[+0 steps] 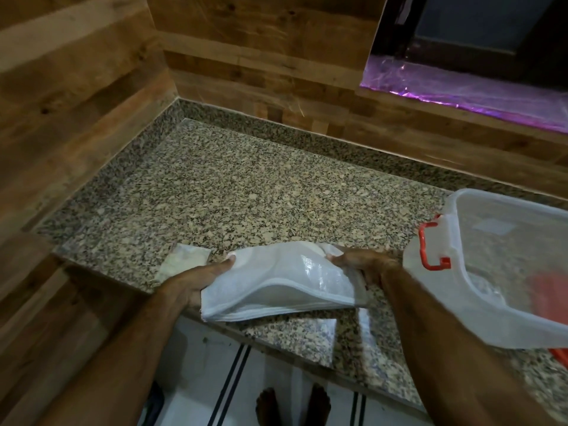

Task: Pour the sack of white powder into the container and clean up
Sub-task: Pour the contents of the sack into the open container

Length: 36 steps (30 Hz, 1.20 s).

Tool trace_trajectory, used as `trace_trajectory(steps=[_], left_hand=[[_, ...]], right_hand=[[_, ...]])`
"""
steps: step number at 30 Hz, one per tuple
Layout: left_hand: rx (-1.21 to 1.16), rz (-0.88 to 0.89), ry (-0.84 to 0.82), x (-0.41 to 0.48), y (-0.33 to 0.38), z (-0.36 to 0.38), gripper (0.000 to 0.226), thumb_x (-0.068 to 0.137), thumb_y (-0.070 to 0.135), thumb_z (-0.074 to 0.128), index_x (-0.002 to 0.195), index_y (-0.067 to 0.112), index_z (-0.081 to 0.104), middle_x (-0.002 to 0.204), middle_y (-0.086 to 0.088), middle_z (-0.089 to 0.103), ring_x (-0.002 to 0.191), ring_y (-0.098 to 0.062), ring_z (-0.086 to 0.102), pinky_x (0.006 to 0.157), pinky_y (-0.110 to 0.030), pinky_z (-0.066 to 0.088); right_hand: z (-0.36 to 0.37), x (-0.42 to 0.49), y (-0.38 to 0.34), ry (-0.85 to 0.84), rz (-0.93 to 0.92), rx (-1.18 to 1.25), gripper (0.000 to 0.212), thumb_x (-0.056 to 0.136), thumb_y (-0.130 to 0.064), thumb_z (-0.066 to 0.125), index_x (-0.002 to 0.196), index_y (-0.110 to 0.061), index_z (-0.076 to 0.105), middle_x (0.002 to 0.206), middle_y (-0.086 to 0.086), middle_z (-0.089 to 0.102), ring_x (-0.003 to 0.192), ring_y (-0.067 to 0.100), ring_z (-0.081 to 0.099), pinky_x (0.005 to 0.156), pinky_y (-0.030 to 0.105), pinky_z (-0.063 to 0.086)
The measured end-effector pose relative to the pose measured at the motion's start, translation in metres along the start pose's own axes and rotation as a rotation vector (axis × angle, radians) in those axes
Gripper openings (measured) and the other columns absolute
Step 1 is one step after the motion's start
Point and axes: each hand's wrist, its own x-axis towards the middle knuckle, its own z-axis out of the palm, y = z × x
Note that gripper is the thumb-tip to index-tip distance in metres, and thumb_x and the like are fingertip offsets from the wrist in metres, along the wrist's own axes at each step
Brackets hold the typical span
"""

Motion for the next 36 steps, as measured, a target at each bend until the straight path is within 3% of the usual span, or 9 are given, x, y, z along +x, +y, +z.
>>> trace_trajectory(steps=[2,6,10,15,19,23,29,33,36], left_hand=[[0.008,-0.012,0.005,0.005,-0.003,0.004,0.031,0.098,0.041,0.063,0.119,0.019,0.059,0.109,-0.011,0.072,0.091,-0.028,0.07,0.063,-0.035,0.065],[0.106,0.019,0.005,0.015,-0.014,-0.006,0.074,0.082,0.046,0.073,0.146,0.016,0.052,0.133,-0.019,0.067,0.12,-0.039,0.064,0.107,-0.057,0.048],[0.171,0.028,0.036,0.044,-0.022,-0.027,0.109,0.051,0.065,0.092,0.143,0.018,0.057,0.129,-0.02,0.069,0.12,-0.044,0.064,0.107,-0.063,0.047],[0.194,0.125,0.153,-0.032,0.058,0.007,0.04,0.098,0.044,0.064,0.118,0.01,0.062,0.114,-0.023,0.066,0.097,-0.04,0.065,0.086,-0.057,0.056],[0.107,0.338,0.14,-0.062,0.126,0.029,0.038,0.102,0.036,0.058,0.13,0.01,0.059,0.082,-0.016,0.076,0.063,-0.029,0.071,0.056,-0.044,0.061],[0.077,0.56,0.115,-0.105,0.167,0.102,0.026,0.106,0.027,0.052,0.123,0.009,0.06,0.061,-0.002,0.075,0.047,-0.014,0.069,0.042,-0.029,0.057],[-0.028,0.718,-0.03,-0.128,0.167,0.244,0.013,0.102,0.025,0.061,0.106,0.016,0.07,0.12,-0.017,0.071,0.086,-0.026,0.071,0.099,-0.052,0.053],[-0.055,0.795,-0.004,-0.129,0.143,0.341,0.008,0.102,0.02,0.062,0.098,0.016,0.067,0.101,-0.009,0.072,0.083,-0.021,0.067,0.081,-0.034,0.058],[0.01,0.875,0.08,-0.119,0.127,0.389,0.009,0.1,0.022,0.066,0.091,0.02,0.068,0.09,-0.002,0.072,0.085,-0.022,0.065,0.08,-0.036,0.056]], right_hand=[[0.007,0.003,0.002,0.034,-0.02,0.055,0.041,0.092,-0.035,0.077,0.127,-0.015,0.066,0.117,0.015,0.076,0.106,0.038,0.071,0.099,0.058,0.057],[0.016,0.005,0.002,0.221,0.022,0.031,0.035,0.094,-0.037,0.075,0.105,-0.004,0.068,0.113,0.019,0.074,0.103,0.039,0.07,0.092,0.053,0.061],[0.02,-0.013,-0.021,0.32,-0.007,-0.038,0.026,0.099,-0.029,0.071,0.085,-0.009,0.061,0.081,0.009,0.063,0.074,0.026,0.058,0.06,0.031,0.047],[-0.003,-0.025,-0.051,0.293,-0.156,0.064,0.019,0.092,-0.023,0.074,0.081,-0.009,0.066,0.087,0.012,0.068,0.078,0.027,0.063,0.064,0.038,0.054],[-0.062,-0.05,-0.092,0.286,-0.352,0.132,0.03,0.076,-0.024,0.081,0.097,-0.005,0.072,0.098,0.016,0.072,0.083,0.032,0.065,0.068,0.046,0.058],[-0.105,-0.16,-0.135,0.329,-0.463,0.136,0.005,0.103,-0.014,0.06,0.103,-0.009,0.06,0.082,0.011,0.06,0.073,0.026,0.056,0.084,0.047,0.05],[-0.249,-0.205,-0.089,0.44,-0.582,0.243,0.028,0.085,-0.024,0.076,0.107,-0.009,0.068,0.105,0.017,0.074,0.092,0.03,0.066,0.096,0.053,0.056],[-0.298,-0.238,-0.031,0.464,-0.664,0.363,0.012,0.098,-0.013,0.069,0.106,-0.004,0.066,0.089,0.012,0.065,0.073,0.023,0.061,0.072,0.041,0.053],[-0.329,-0.235,0.012,0.418,-0.701,0.425,0.037,0.075,-0.011,0.082,0.11,-0.005,0.071,0.096,0.017,0.063,0.076,0.026,0.061,0.066,0.038,0.051]])
